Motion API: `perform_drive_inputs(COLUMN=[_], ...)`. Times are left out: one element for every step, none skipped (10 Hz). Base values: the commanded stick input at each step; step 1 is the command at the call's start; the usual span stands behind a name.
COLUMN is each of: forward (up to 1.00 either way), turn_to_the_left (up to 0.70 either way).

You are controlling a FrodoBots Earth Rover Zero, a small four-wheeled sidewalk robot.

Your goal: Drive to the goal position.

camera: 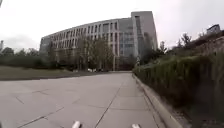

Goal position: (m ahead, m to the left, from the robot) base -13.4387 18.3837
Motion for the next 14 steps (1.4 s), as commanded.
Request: perform_drive_inputs(forward=[0.7, 0.7, 0.7, 0.7, 0.7, 0.7, 0.7, 0.7, 0.7, 0.7, 0.7, 0.7, 0.7, 0.7], turn_to_the_left=[0.34, 0.34, 0.34, 0.34, 0.34, 0.34, 0.34, 0.34, 0.34, 0.34, 0.34, 0.34, 0.34, 0.34])
